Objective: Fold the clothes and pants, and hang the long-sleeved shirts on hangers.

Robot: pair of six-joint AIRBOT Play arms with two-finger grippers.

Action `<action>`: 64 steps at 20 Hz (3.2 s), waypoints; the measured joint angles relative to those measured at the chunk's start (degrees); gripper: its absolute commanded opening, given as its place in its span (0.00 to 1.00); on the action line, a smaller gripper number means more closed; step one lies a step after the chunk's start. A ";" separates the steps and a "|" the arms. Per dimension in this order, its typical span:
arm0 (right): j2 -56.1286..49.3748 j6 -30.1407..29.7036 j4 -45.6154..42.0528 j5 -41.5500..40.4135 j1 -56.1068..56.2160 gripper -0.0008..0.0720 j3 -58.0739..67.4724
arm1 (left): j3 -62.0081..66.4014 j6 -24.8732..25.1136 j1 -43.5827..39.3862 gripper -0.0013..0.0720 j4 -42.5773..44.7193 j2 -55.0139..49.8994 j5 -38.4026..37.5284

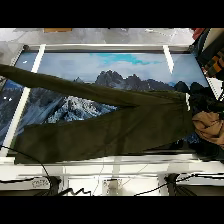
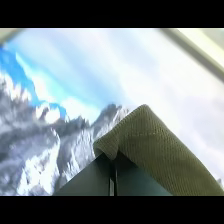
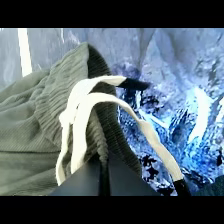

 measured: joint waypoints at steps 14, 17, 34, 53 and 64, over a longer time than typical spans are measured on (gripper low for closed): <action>0.00 1.03 -1.95 -1.75 -0.09 0.06 0.02 | -1.79 5.62 0.35 0.97 24.33 -10.80 -44.02; 0.00 1.01 -2.29 -1.57 -0.07 0.06 0.02 | -2.01 5.60 -0.15 0.97 22.03 -12.52 -43.60; 0.00 0.98 -2.71 -1.84 -0.09 0.06 0.02 | -2.08 4.94 -10.51 0.47 7.08 -19.87 -16.02; 0.00 0.96 -0.37 -9.01 2.58 0.06 0.00 | 20.46 4.92 -13.20 0.04 10.38 -10.88 -7.15; -0.20 1.01 -5.44 -21.42 10.86 0.06 0.00 | 2.73 2.47 -7.50 0.04 24.61 -9.16 -27.58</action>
